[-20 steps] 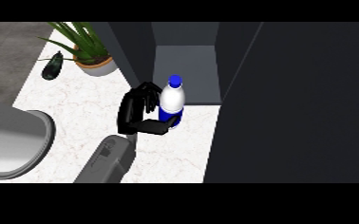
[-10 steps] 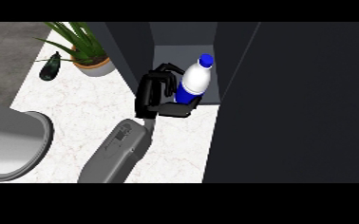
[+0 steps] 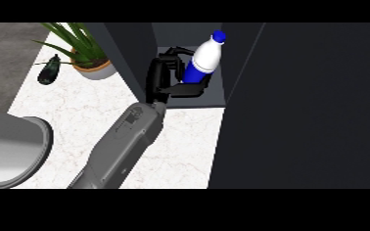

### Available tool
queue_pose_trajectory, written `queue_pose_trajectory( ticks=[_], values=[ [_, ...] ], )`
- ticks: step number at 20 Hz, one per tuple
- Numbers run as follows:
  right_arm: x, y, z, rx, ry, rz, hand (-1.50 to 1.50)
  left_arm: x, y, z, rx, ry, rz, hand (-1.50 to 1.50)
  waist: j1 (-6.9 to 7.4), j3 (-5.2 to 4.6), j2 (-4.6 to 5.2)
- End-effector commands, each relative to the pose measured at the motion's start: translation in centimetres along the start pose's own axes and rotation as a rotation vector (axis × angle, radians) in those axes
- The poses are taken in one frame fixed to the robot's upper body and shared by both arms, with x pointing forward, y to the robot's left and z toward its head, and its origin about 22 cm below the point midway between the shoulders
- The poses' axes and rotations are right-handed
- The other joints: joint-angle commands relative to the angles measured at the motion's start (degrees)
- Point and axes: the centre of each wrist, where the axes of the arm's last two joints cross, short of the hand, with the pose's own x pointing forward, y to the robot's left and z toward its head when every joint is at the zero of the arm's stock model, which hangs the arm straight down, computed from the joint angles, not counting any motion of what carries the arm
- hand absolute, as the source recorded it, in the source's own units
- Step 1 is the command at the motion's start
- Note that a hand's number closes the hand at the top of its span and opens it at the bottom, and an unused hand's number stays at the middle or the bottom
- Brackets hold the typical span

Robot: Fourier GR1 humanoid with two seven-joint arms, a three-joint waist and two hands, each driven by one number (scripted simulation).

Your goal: Pick up the bottled water, place it into the cabinet and close the cabinet

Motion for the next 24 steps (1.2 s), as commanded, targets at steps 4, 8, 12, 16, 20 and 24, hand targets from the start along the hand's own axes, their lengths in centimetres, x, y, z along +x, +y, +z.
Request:
queue_pose_trajectory(
  ticks=[4,8,12,16,20,24],
  values=[
    [1.3,-0.9,1.4,-0.014,-0.028,0.006,-1.50,-0.9,0.1,-2.0,0.089,0.049,-0.025,1.50,-0.56,0.03,0.19],
    [1.5,-1.3,0.6,-0.013,-0.044,0.032,-1.50,-2.3,0.7,-2.3,0.119,0.033,-0.127,1.50,-0.92,-0.01,0.44],
    [1.2,-0.8,1.1,-0.002,-0.037,0.002,-1.50,-1.3,1.1,-4.6,0.159,0.038,-0.151,1.50,-1.20,-0.02,0.62],
    [1.9,-2.1,1.8,0.012,-0.053,0.007,-1.50,-2.3,1.5,-4.1,0.198,0.021,-0.247,1.50,-1.43,0.04,0.53],
    [0.6,-1.1,1.9,0.013,-0.055,0.011,-1.50,-2.3,1.9,-4.5,0.233,0.015,-0.243,1.50,-2.22,-0.02,0.77],
    [1.3,-2.0,2.1,0.009,-0.052,0.017,-1.50,-2.6,2.3,-4.6,0.209,-0.018,-0.364,1.50,-1.93,0.03,0.77]
  ],
)
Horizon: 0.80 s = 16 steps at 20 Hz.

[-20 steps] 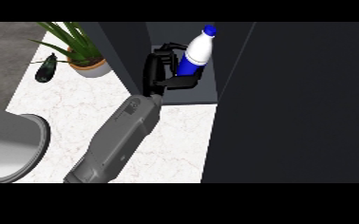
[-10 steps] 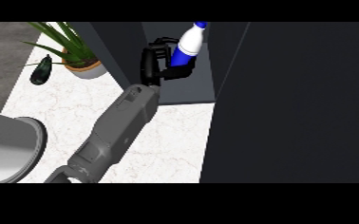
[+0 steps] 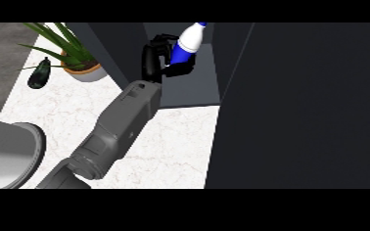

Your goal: Pick up the bottled water, place it into the cabinet and close the cabinet

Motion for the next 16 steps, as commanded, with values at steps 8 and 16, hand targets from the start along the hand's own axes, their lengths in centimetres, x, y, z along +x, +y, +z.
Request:
queue_pose_trajectory(
  ticks=[8,16],
  values=[
    [2.1,0.0,-0.3,0.026,-0.037,-0.028,-1.50,0.5,0.2,-1.1,-0.010,-0.013,-0.043,-1.50,-0.26,-0.12,0.70],
    [2.0,0.3,0.7,0.022,-0.064,-0.051,-1.50,0.3,0.6,-1.2,0.001,0.001,0.066,-1.50,-0.87,-0.07,0.39]
  ],
)
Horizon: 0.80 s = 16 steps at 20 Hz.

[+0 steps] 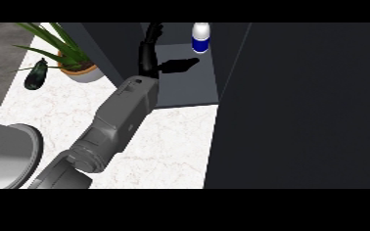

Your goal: Pick up the bottled water, place it into the cabinet and close the cabinet

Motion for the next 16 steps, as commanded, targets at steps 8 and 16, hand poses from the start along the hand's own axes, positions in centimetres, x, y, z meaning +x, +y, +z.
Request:
queue_pose_trajectory(
  ticks=[8,16],
  values=[
    [2.0,-0.1,1.1,0.001,-0.013,-0.034,-1.50,0.1,-0.3,0.1,-0.090,-0.063,0.087,-1.50,-0.65,0.01,-0.15],
    [1.2,-0.6,0.4,-0.011,-0.006,-0.005,-1.50,4.2,-2.0,-1.7,-0.314,-0.110,0.329,-1.50,1.77,0.06,-0.88]
  ],
)
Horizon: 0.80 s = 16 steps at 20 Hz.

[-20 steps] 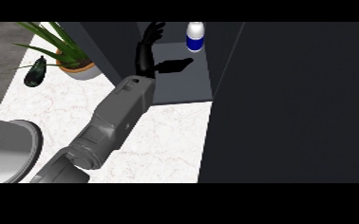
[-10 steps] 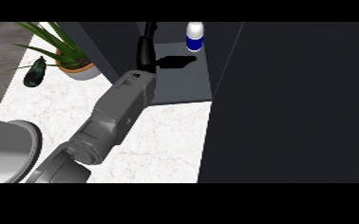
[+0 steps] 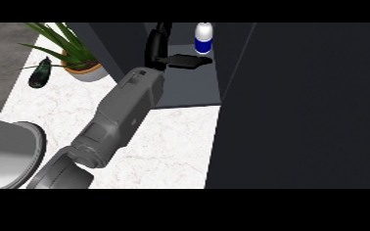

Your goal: Pick up the bottled water, place it into the cabinet and close the cabinet

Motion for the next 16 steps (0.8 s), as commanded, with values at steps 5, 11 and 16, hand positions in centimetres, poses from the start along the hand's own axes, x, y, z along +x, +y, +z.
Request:
queue_pose_trajectory(
  ticks=[5,11,16],
  values=[
    [2.2,-0.4,1.2,-0.012,0.002,0.003,-1.50,1.4,-1.0,-0.4,-0.084,-0.004,0.174,-1.50,2.27,0.05,-1.03],
    [2.6,0.0,0.1,-0.004,0.008,0.023,-1.50,-0.2,-1.4,3.5,-0.117,-0.006,0.245,-1.50,3.70,0.01,-1.47],
    [2.4,0.6,0.8,-0.004,0.002,0.036,-1.50,0.6,0.3,5.4,-0.111,0.045,0.265,1.50,4.53,0.04,-1.83]
  ],
)
